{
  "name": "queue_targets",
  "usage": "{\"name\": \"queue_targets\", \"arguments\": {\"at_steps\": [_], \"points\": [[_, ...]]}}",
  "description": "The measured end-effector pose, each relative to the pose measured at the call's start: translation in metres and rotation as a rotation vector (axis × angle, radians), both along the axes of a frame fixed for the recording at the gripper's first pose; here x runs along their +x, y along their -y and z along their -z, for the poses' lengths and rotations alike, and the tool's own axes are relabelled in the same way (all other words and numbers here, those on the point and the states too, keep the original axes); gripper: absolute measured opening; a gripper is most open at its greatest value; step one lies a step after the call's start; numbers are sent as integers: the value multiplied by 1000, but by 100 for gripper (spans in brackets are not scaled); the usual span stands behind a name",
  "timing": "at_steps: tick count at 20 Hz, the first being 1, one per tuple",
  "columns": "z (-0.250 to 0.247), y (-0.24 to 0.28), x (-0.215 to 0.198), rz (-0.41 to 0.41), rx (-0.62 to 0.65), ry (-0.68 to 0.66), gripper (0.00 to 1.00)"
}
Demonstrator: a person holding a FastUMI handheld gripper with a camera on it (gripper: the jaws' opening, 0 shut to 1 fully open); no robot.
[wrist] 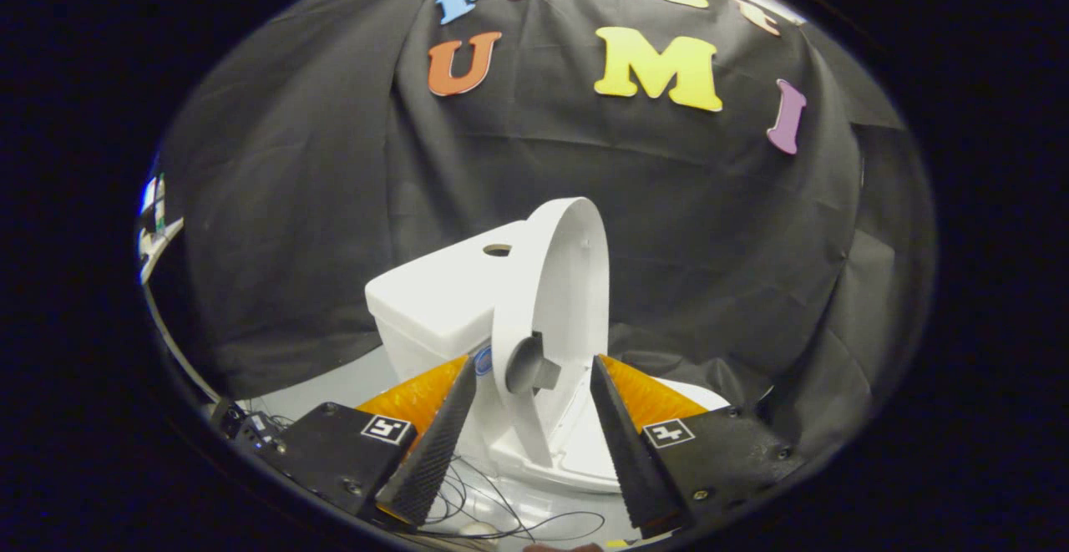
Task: Open the toilet lid.
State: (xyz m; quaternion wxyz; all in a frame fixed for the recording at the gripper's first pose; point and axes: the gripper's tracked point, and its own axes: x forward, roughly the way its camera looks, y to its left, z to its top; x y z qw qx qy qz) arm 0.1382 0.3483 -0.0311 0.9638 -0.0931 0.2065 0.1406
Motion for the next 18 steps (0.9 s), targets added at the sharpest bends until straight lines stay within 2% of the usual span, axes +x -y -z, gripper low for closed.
{"name": "queue_targets", "arguments": {"at_steps": [3, 5, 8, 12, 15, 18], "points": [[-14, 23, -15, -20, 43, 38, 86], [-23, 31, -25, -68, 44, 94, 87], [-24, 54, -40, -87, 23, 135, 100], [-35, 88, -60, -62, 70, 161, 100], [-34, 108, -82, -83, 124, 156, 100], [-33, 139, -96, -64, 124, 183, 100]]}}
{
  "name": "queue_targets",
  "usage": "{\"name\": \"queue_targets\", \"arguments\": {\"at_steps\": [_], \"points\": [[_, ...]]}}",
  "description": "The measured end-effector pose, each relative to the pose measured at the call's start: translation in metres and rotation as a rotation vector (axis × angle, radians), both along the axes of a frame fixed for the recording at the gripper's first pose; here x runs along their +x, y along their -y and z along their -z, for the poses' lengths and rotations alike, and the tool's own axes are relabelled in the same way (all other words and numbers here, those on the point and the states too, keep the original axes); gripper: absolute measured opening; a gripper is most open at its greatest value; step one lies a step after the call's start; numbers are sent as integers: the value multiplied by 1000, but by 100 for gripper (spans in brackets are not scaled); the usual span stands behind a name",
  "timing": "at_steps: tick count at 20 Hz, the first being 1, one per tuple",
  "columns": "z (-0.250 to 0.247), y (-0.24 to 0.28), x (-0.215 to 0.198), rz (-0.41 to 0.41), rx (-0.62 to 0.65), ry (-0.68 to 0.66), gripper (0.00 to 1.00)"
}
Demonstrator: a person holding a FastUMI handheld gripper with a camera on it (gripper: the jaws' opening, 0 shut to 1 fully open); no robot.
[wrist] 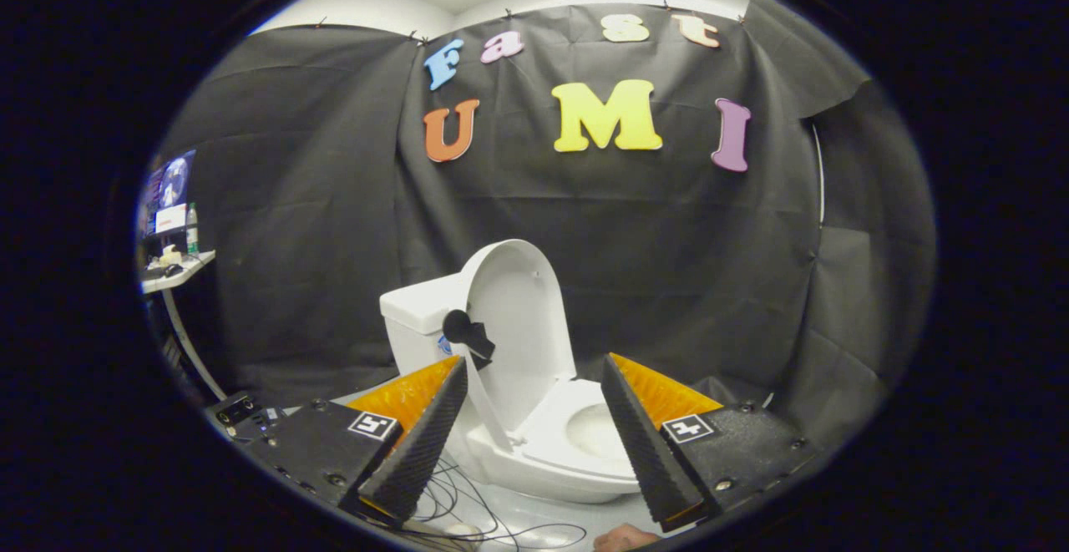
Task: Open the toilet lid.
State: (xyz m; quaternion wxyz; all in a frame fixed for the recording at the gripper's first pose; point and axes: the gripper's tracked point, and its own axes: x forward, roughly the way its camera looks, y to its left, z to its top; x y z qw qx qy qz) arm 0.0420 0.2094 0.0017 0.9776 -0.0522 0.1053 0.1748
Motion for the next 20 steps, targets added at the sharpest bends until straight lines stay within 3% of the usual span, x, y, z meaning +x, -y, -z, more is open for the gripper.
{"name": "queue_targets", "arguments": {"at_steps": [5, 11, 20], "points": [[-3, 38, -18, 2, 27, 51, 100], [-15, 91, -35, 60, 76, 165, 100], [-12, 146, -58, 168, 77, 225, 100]]}}
